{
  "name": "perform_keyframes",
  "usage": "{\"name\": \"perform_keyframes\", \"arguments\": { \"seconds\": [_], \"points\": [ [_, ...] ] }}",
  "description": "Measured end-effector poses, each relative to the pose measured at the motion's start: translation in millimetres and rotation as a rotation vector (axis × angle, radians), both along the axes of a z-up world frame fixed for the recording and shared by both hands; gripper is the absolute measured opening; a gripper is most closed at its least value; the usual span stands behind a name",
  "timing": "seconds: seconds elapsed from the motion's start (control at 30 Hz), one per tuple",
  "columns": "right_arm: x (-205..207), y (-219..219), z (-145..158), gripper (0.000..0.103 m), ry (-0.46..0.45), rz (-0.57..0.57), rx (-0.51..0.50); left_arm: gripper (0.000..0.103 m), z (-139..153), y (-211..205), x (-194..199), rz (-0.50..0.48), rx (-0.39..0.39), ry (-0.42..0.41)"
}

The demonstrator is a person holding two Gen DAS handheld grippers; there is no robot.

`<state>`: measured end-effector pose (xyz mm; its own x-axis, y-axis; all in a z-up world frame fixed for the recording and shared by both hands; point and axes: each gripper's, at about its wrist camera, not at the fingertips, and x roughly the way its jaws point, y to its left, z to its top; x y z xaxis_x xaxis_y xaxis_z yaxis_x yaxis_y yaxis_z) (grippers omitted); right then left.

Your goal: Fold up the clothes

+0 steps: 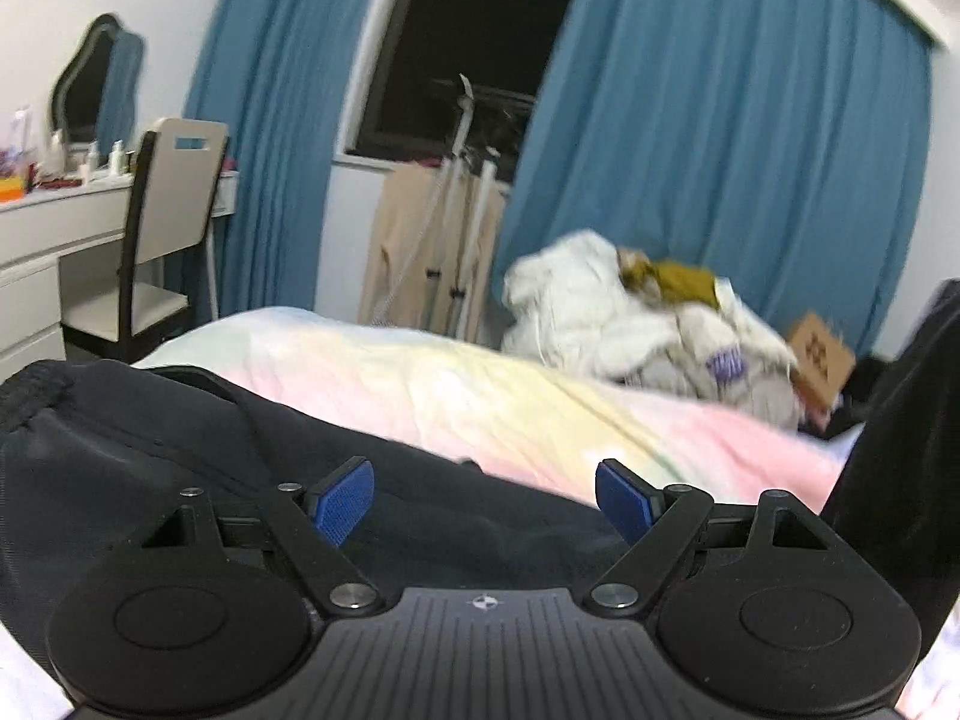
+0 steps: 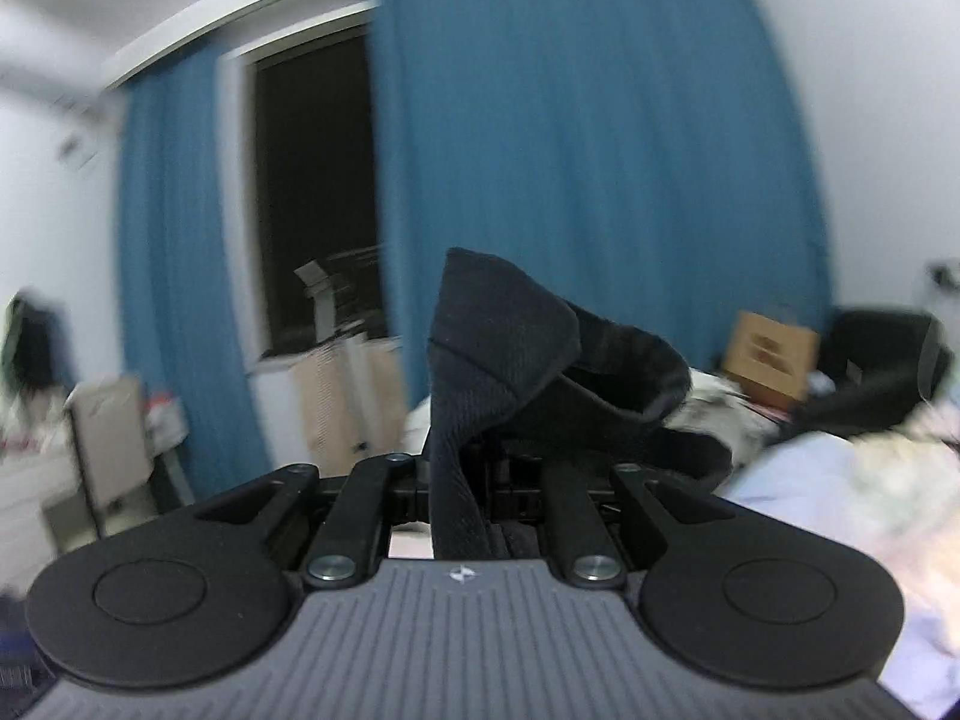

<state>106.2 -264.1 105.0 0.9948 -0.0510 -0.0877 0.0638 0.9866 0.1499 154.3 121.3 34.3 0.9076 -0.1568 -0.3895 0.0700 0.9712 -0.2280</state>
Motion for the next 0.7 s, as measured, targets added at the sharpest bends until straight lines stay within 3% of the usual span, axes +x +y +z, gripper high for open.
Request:
{"name": "perform_keyframes", "arguments": {
  "seconds": [0.1,0.23,0.33,0.4,0.53,0.7],
  "points": [
    [15,62,-24,0.011,0.050,0.102,-0.083,0.083,1,20,-4,0.040,-0.083,-0.023],
    [23,144,-104,0.011,0.191,0.238,-0.226,0.083,-1,37,-6,0.053,-0.153,-0.043],
    [28,177,-166,0.012,0.312,0.282,-0.334,0.083,-6,41,-6,0.030,-0.184,-0.029],
    [28,181,-179,0.012,0.327,0.275,-0.325,0.083,-8,41,-6,0.024,-0.175,-0.028],
    [27,180,-159,0.012,0.279,0.275,-0.295,0.083,-9,45,-2,0.018,-0.215,-0.034],
    [5,190,-121,0.011,0.137,0.333,-0.278,0.083,-8,52,-2,0.021,-0.258,-0.053]
  ]
}}
